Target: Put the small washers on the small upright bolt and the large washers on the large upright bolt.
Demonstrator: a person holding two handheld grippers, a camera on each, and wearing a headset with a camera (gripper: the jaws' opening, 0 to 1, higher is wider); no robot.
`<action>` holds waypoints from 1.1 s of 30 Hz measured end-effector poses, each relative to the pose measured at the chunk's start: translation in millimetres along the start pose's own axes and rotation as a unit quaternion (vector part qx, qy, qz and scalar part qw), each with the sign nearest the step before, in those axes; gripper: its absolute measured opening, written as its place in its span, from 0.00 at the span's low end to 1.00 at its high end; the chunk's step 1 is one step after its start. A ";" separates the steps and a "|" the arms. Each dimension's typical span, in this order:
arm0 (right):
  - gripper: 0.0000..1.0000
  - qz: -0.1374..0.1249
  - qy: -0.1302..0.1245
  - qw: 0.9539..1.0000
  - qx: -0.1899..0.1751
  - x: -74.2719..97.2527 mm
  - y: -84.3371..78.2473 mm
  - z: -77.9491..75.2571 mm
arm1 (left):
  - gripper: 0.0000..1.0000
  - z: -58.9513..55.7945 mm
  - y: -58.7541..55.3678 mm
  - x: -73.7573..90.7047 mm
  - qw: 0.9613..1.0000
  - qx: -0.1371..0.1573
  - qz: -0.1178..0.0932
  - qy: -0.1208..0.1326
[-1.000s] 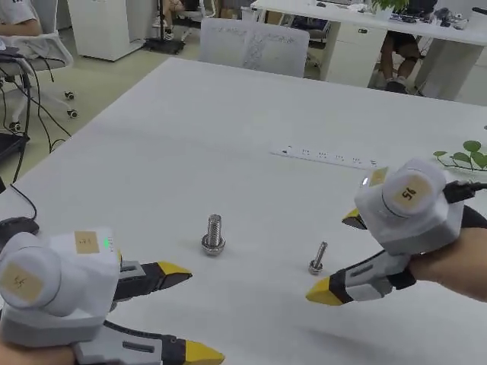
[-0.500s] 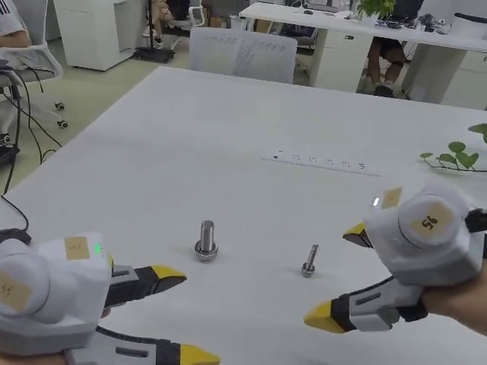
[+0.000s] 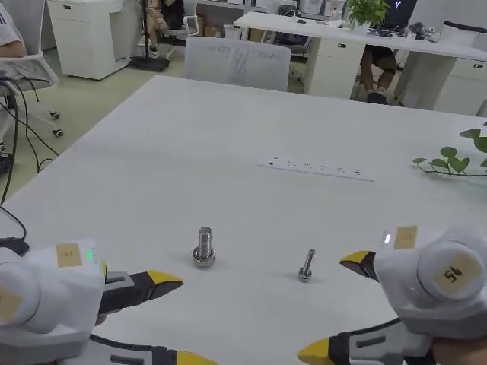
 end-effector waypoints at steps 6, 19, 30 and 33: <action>0.83 -0.026 -0.009 0.999 -0.017 0.9 -8.1 11.1 | 0.66 -2.7 -0.8 2.9 1.000 0.001 -0.002 0.003; 0.84 -0.020 -0.015 0.999 -0.024 2.2 -16.0 11.0 | 0.66 -7.5 1.0 7.8 1.000 -0.001 -0.006 0.007; 0.84 -0.019 -0.011 1.000 -0.015 3.0 -15.5 14.3 | 0.66 -9.9 4.1 9.5 1.000 0.001 -0.009 0.013; 0.84 -0.020 -0.010 1.000 -0.013 2.9 -14.7 15.0 | 0.66 -10.1 4.3 10.0 1.000 0.001 -0.008 0.013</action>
Point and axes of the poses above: the centre of the closed fingertips' face, and the gripper's own axes: x roughly backward along the fingers, z roughly to its left, y roughly out of its top, the point moved 10 cm from there along x, roughly backward along the fingers, and after that the axes turned 6 degrees about -x, right-handed, at the moved point
